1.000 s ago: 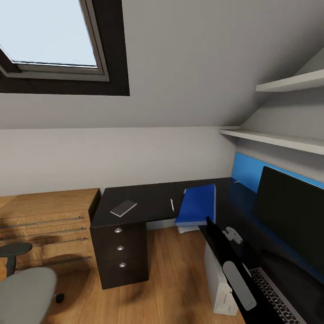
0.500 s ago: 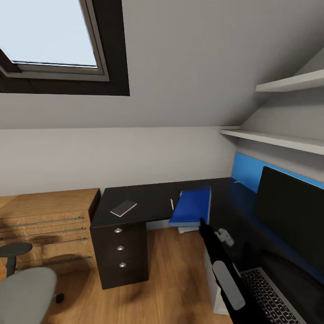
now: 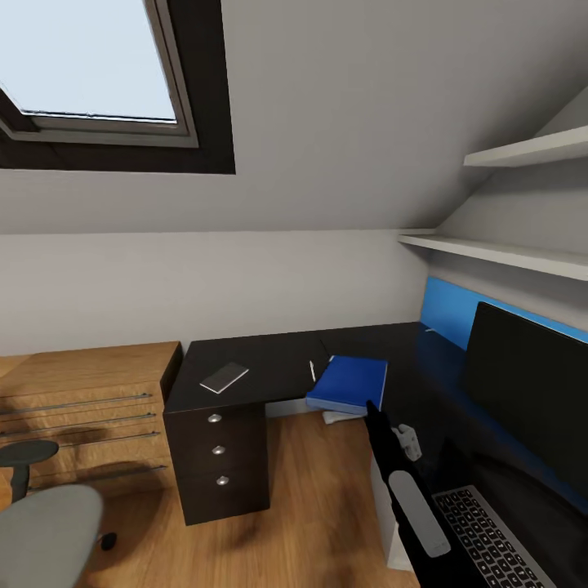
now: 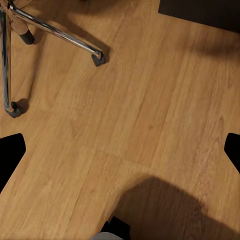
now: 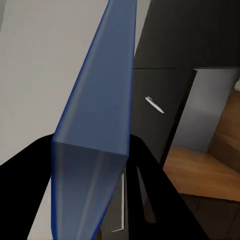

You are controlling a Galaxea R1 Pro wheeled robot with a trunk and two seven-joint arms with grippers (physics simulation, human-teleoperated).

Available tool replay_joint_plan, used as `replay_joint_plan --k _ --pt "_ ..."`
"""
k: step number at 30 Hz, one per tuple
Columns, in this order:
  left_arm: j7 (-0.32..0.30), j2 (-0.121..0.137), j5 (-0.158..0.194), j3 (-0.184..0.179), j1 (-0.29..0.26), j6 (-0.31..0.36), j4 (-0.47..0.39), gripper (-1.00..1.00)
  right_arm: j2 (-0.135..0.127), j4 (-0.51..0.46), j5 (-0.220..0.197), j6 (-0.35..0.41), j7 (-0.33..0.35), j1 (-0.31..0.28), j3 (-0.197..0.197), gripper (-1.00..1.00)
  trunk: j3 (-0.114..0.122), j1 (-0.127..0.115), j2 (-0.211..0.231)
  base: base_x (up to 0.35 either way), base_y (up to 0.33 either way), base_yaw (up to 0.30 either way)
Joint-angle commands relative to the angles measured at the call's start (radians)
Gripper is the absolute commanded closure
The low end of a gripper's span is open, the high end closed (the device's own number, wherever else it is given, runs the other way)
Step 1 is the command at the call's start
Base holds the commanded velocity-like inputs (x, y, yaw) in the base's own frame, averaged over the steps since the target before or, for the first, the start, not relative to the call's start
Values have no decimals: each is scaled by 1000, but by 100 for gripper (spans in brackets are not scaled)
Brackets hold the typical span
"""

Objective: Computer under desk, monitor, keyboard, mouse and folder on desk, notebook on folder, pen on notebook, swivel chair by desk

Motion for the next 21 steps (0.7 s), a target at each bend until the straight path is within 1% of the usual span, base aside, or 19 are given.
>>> replay_joint_plan --k 1,4,7,8,9,11,12,16,21 --pt "8 1 3 -9 -1 -2 -1 -100 -1 -1 -13 -7 -4 -1 3 100 -1 0 -1 0 0 0" --pt "8 1 3 -9 -1 -2 -1 -100 -2 -2 -19 -7 -3 -1 3 100 -1 0 -1 0 0 0" --pt "8 1 3 -9 -1 -2 -1 -100 -3 -5 -25 -6 4 -1 -9 100 -1 0 -1 0 0 0" --pt "8 1 3 -9 -1 -2 -1 -100 -4 -12 -41 -5 20 -1 -28 100 -1 0 -1 0 0 0" --pt "8 1 3 -9 -1 -2 -1 -100 -4 -14 -47 -5 25 -1 -32 100 -1 0 -1 0 0 0" --pt "8 1 3 -9 -1 -2 -1 -100 -4 -19 -104 -5 78 -1 -48 100 -1 0 -1 0 0 0" --pt "8 1 3 -9 -1 -2 -1 -100 -4 -19 -111 -5 88 -1 -49 100 -1 0 -1 0 0 0" --pt "8 1 3 -9 -1 -2 -1 -100 -3 -19 -119 -6 103 -1 -51 100 -1 0 -1 0 0 0" --pt "8 1 3 -9 -1 -2 -1 -100 -6 -19 -120 -6 108 -1 -51 100 -1 0 -1 0 0 0"
